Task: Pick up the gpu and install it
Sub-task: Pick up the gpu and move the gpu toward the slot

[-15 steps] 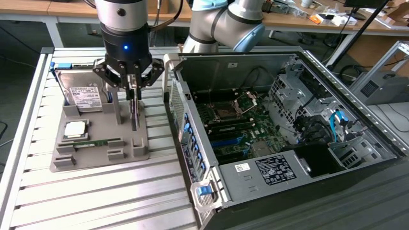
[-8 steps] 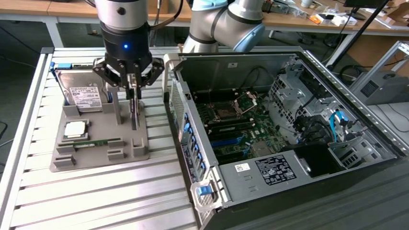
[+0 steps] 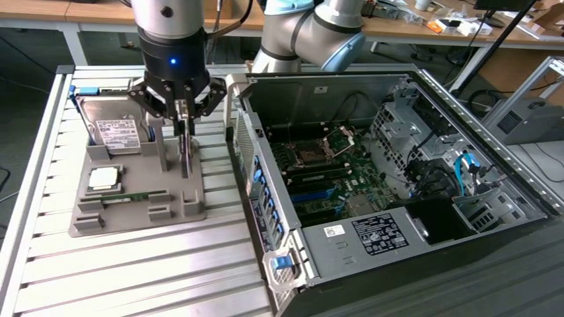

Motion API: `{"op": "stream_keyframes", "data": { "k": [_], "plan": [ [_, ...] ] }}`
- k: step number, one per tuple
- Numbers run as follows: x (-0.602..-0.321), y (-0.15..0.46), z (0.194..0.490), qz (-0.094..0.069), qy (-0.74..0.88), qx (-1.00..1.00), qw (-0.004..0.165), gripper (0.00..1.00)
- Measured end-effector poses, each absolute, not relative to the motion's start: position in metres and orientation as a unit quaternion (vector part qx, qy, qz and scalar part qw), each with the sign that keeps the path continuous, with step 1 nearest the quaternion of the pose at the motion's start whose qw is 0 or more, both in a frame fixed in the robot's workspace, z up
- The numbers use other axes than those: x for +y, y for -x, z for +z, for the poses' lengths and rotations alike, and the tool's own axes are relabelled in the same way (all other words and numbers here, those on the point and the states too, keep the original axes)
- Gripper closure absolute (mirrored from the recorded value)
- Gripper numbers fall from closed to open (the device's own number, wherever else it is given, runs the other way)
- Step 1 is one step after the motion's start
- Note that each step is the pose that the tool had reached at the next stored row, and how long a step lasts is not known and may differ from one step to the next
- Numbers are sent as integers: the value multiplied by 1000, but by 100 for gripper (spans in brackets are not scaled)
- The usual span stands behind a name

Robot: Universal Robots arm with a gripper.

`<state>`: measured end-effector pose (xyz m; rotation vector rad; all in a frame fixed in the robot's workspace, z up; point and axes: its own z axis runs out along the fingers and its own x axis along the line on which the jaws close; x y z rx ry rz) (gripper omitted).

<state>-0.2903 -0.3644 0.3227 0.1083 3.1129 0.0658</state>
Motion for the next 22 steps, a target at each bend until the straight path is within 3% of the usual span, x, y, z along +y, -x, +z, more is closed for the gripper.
{"op": "stream_keyframes", "data": {
  "k": [22],
  "plan": [
    [-364, 290, 330, 22, -35, 999, 13, 73]
  ]
}}
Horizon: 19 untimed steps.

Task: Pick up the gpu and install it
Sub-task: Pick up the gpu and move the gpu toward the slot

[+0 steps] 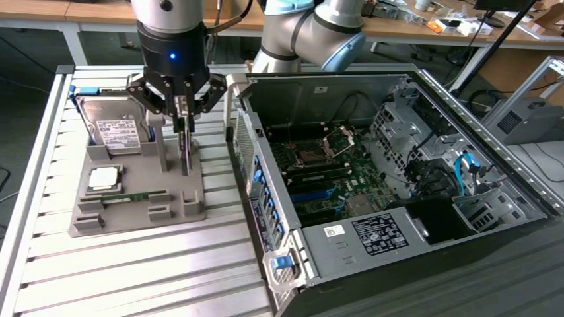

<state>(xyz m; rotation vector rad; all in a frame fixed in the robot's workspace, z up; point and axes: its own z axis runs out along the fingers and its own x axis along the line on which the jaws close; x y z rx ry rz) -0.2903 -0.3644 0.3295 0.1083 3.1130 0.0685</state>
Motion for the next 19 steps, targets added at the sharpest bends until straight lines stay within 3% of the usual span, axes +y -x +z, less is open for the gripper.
{"op": "stream_keyframes", "data": {
  "k": [19],
  "plan": [
    [-364, 290, 337, 23, -35, 999, 13, 73]
  ]
}}
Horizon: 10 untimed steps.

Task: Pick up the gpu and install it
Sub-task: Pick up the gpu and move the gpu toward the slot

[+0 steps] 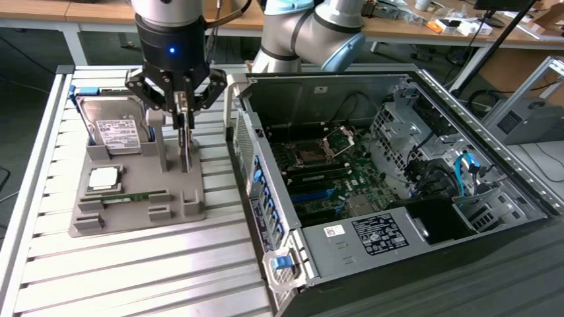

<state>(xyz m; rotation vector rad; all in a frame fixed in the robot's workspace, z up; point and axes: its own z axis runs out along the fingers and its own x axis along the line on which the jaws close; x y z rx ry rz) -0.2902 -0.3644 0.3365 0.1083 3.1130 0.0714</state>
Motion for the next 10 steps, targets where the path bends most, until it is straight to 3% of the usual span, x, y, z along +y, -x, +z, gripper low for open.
{"op": "stream_keyframes", "data": {
  "k": [10],
  "plan": [
    [-364, 290, 339, 24, -35, 999, 13, 73]
  ]
}}
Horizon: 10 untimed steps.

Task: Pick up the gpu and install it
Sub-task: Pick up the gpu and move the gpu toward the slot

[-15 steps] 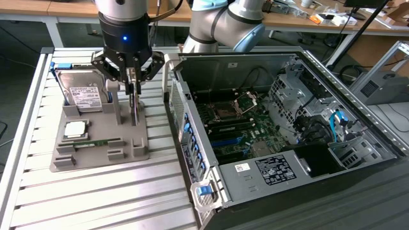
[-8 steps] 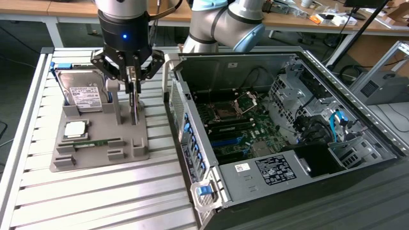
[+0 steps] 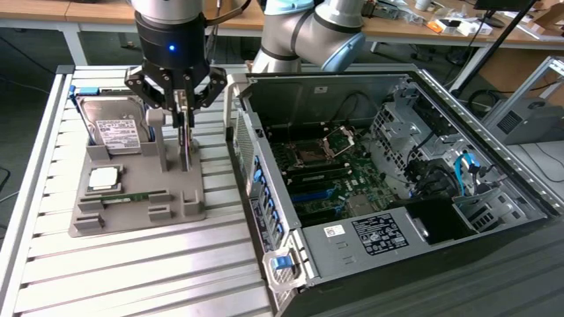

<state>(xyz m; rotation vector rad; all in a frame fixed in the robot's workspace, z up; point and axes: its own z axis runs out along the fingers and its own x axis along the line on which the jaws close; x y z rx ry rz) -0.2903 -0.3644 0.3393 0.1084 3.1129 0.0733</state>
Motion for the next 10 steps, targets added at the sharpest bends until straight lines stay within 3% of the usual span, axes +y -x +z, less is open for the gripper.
{"op": "stream_keyframes", "data": {
  "k": [10],
  "plan": [
    [-364, 290, 342, 25, -35, 999, 13, 73]
  ]
}}
